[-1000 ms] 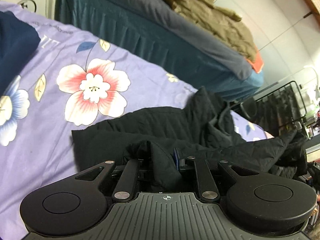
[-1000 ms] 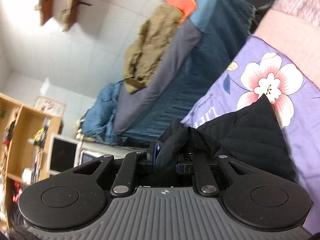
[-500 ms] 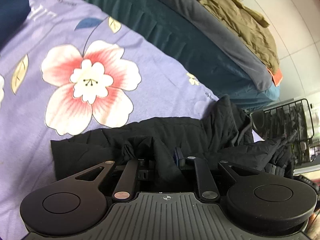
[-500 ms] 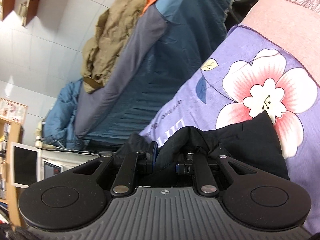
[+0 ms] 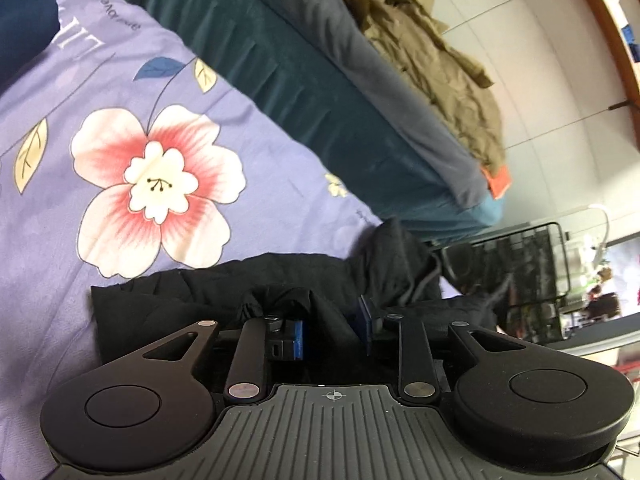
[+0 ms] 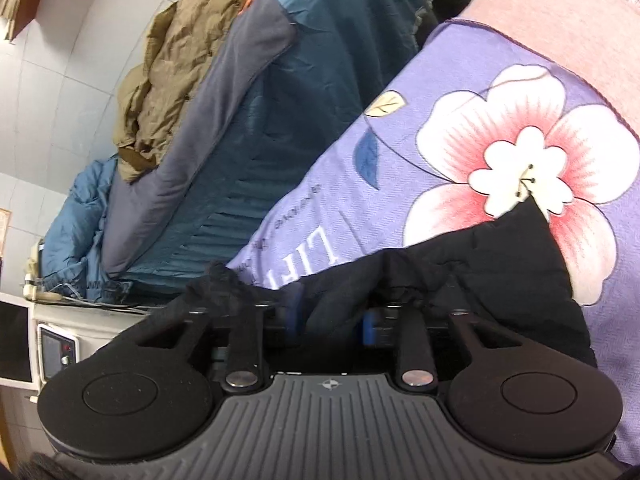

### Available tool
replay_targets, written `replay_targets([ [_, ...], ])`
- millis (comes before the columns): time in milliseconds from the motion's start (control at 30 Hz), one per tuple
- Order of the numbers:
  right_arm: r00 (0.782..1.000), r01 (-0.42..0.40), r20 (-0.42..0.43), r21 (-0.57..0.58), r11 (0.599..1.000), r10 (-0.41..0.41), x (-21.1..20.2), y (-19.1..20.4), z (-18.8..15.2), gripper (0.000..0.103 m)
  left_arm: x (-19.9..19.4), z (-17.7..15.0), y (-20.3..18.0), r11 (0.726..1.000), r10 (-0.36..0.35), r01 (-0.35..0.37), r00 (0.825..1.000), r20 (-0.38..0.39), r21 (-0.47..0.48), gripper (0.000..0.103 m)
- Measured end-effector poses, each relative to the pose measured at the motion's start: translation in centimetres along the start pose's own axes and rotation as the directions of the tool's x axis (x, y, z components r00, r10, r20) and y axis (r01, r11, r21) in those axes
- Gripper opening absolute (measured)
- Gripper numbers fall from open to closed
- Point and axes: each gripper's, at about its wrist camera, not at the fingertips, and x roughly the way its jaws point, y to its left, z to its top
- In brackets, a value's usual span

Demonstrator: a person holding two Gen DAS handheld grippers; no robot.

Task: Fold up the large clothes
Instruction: 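Lift the hem with both grippers and fold it up toward the collar, then release the hem and smooth the folded jacket with both grippers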

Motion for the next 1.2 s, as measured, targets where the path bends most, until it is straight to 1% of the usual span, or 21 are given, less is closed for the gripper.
replay_targets([
  [33,1.000,-0.023,0.002,0.006,1.000,0.023,-0.3,0.1,0.2,0.057,-0.1,0.0,0.1,1.000,-0.005,0.005,1.000,-0.003,-0.002,0.071],
  [133,0.998,-0.062,0.014,0.042,0.997,0.061,-1.0,0.0,0.6,0.061,-0.9,0.1,1.1,0.998,-0.029,0.029,1.000,0.009,-0.060,0.072],
  [200,0.998,-0.063,0.013,0.045,0.997,0.062,-1.3,0.2,0.6,0.061,-1.9,0.1,2.3,0.981,-0.097,0.106,0.993,0.062,-0.164,0.074],
  [267,0.998,-0.059,0.015,0.022,0.998,0.058,-1.9,0.8,0.5,0.064,-2.5,0.3,2.8,0.957,-0.147,0.164,0.985,0.086,-0.239,0.083],
  [300,0.997,-0.069,0.018,0.019,0.997,0.069,-2.1,1.0,0.6,0.071,-2.7,0.5,2.4,0.966,-0.129,0.143,0.989,0.076,-0.216,0.092],
  [333,0.995,-0.095,0.025,0.027,0.995,0.094,-2.5,0.9,0.8,0.082,-2.9,0.6,1.3,0.985,-0.086,0.094,0.995,0.059,-0.147,0.097],
  [367,0.991,-0.128,0.041,0.046,0.991,0.126,-2.9,0.8,1.0,0.088,-3.2,0.5,0.3,0.996,-0.042,0.046,0.998,0.056,-0.079,0.103],
  [400,0.988,-0.140,0.073,0.059,0.988,0.136,-3.6,0.6,1.2,0.094,-3.8,0.4,-0.4,0.999,-0.023,0.027,0.997,0.080,-0.040,0.103],
  [467,0.985,-0.109,0.136,0.041,0.993,0.103,-5.0,0.9,1.7,0.095,-5.6,0.2,-0.4,0.996,-0.031,0.046,0.981,0.194,-0.071,0.103],
  [533,0.985,-0.069,0.156,-0.028,0.997,0.073,-6.3,1.6,2.0,0.097,-7.4,-0.3,-0.1,0.990,0.009,0.033,0.957,0.291,-0.140,0.103],
  [567,0.987,-0.044,0.152,-0.076,0.996,0.055,-7.0,2.2,1.9,0.097,-7.8,-0.8,-0.3,0.990,0.026,0.019,0.952,0.304,-0.143,0.103],
  [600,0.989,-0.013,0.143,-0.130,0.991,0.031,-7.5,2.8,1.6,0.098,-7.8,-1.4,-1.0,0.993,0.039,-0.005,0.955,0.293,-0.117,0.103],
  [700,0.994,0.055,0.112,-0.345,0.937,-0.018,-8.5,4.8,-1.2,0.099,-6.6,-4.9,-4.2,0.991,0.090,-0.109,0.973,0.213,0.075,0.103],
  [767,0.994,0.089,0.103,-0.485,0.870,-0.044,-9.0,5.8,-4.4,0.100,-5.3,-8.7,-6.9,0.952,0.142,-0.185,0.973,0.183,0.245,0.103],
  [867,0.991,0.122,0.116,-0.661,0.740,-0.059,-9.6,6.7,-10.6,0.100,-3.1,-15.7,-10.0,0.863,0.185,-0.247,0.966,0.178,0.441,0.103],
  [933,0.992,0.123,0.114,-0.751,0.649,-0.056,-9.9,6.9,-14.7,0.100,-1.5,-19.4,-10.9,0.815,0.203,-0.260,0.965,0.164,0.518,0.103],
  [1000,0.992,0.127,0.112,-0.819,0.560,-0.062,-9.8,6.9,-18.5,0.100,0.8,-21.9,-11.3,0.770,0.254,-0.290,0.956,0.143,0.568,0.103],
  [1067,0.991,0.135,0.106,-0.840,0.526,-0.085,-9.3,6.5,-21.0,0.100,2.2,-22.6,-11.6,0.721,0.297,-0.346,0.937,0.184,0.600,0.103],
  [1100,0.992,0.123,0.086,-0.838,0.531,-0.093,-9.0,6.2,-21.6,0.100,2.8,-22.3,-11.5,0.707,0.299,-0.363,0.931,0.207,0.607,0.103],
  [1133,0.993,0.109,0.063,-0.832,0.545,-0.102,-8.5,6.0,-21.8,0.100,3.2,-21.6,-11.5,0.707,0.301,-0.372,0.928,0.220,0.601,0.103],
  [1200,0.992,0.106,0.046,-0.820,0.562,-0.120,-7.7,5.9,-21.4,0.100,4.5,-19.5,-11.2,0.731,0.322,-0.384,0.923,0.211,0.564,0.103],
])
